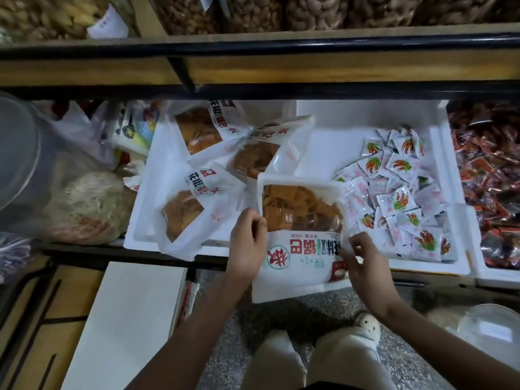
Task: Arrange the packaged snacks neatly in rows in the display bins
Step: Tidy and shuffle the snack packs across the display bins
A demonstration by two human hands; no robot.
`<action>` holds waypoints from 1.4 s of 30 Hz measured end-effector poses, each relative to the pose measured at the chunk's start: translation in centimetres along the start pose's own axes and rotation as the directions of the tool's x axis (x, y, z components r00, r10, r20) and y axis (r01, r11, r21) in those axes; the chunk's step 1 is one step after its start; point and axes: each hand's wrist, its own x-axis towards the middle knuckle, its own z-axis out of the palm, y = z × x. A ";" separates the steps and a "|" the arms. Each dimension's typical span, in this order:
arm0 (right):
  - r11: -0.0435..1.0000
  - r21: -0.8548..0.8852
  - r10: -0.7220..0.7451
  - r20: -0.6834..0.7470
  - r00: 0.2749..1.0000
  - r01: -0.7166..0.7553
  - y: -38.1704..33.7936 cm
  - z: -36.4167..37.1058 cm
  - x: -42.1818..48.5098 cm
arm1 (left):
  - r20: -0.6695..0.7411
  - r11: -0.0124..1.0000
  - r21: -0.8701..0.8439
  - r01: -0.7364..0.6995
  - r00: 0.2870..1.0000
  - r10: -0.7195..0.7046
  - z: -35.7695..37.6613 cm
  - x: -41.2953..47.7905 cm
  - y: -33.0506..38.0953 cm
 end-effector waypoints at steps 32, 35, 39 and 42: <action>0.961 -0.262 0.007 0.328 0.945 0.084 -1.1 11.4 4.4 | -0.137 0.949 0.266 0.171 0.981 -0.139 -5.3 2.6 -9.5; 0.957 -0.291 0.108 0.335 0.936 -0.006 -0.2 10.6 4.3 | -0.153 0.927 0.300 0.225 0.971 -0.186 -4.9 2.5 -9.2; 0.955 -0.291 0.174 0.378 0.909 -0.061 0.8 9.6 3.9 | -0.193 0.809 0.533 0.248 0.967 -0.169 -4.1 2.2 -7.4; 0.959 -0.278 0.166 0.410 0.897 -0.051 1.1 8.9 4.1 | -0.097 0.732 0.669 0.130 0.991 -0.087 -2.7 1.6 -5.6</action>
